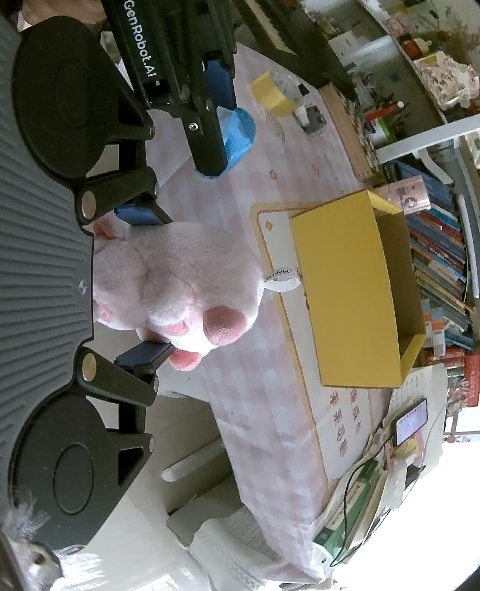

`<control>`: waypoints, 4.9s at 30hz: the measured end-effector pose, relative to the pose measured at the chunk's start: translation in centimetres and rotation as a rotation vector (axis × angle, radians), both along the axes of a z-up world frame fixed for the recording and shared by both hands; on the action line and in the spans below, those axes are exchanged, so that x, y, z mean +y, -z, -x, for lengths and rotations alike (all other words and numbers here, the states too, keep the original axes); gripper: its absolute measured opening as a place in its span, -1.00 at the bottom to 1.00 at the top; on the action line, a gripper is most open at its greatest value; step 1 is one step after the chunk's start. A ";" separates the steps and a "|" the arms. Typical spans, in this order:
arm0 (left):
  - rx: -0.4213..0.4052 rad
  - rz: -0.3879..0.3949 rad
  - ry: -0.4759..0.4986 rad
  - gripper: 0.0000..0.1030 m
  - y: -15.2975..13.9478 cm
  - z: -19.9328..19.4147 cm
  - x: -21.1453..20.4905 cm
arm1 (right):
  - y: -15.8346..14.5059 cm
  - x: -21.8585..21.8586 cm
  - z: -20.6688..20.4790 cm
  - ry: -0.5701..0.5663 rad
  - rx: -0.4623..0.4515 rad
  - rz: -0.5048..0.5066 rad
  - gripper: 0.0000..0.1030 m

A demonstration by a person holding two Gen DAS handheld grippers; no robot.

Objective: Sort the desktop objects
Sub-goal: 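Lift and carry the blue item and pink pig toward the yellow box, then lower into the yellow box, open left tool while right tool releases the pig, then withdraw both open tools up out of the yellow box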

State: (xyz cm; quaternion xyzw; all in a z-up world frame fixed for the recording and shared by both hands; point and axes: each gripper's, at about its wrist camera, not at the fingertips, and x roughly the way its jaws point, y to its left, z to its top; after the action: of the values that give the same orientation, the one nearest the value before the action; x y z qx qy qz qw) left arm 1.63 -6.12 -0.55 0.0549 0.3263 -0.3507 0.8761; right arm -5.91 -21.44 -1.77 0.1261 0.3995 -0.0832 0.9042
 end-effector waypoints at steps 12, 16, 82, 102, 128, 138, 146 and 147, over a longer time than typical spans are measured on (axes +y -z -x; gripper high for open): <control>-0.003 -0.003 0.021 -0.26 -0.1 -0.9 -1.5 | 0.2 -2.0 -0.3 0.036 0.015 -0.019 0.16; -0.030 0.002 0.018 -0.26 -0.8 -1.9 -2.3 | -0.1 -2.9 -1.5 0.030 -0.002 -0.013 0.16; -0.030 -0.173 -0.275 0.40 -1.3 -24.2 -13.5 | -1.2 -12.8 -41.1 -0.652 0.230 0.160 0.45; -0.211 -0.015 -0.375 0.68 -7.6 -15.1 -7.4 | -10.6 -13.0 -26.9 -0.456 -0.168 0.165 0.42; -0.156 -0.136 -0.647 0.87 -1.8 -5.0 2.4 | -2.2 -3.3 -12.1 -0.417 -0.166 0.159 0.42; -0.168 -0.157 -0.767 0.87 0.5 -4.3 5.4 | -0.1 1.4 -13.5 -0.570 -0.188 0.142 0.36; -0.161 -0.156 -0.854 0.86 1.9 -4.5 7.5 | 0.6 4.6 -15.1 -0.665 -0.211 0.142 0.29; -0.163 -0.157 -0.864 0.86 2.1 -4.6 7.7 | 0.6 4.8 -15.3 -0.672 -0.213 0.142 0.29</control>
State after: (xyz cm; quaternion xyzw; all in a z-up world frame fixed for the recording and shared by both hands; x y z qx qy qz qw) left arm 6.21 1.63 -2.61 0.0071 0.2749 0.0788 0.9582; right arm 9.43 -16.62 -2.38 -0.0673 0.3154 0.2048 0.9242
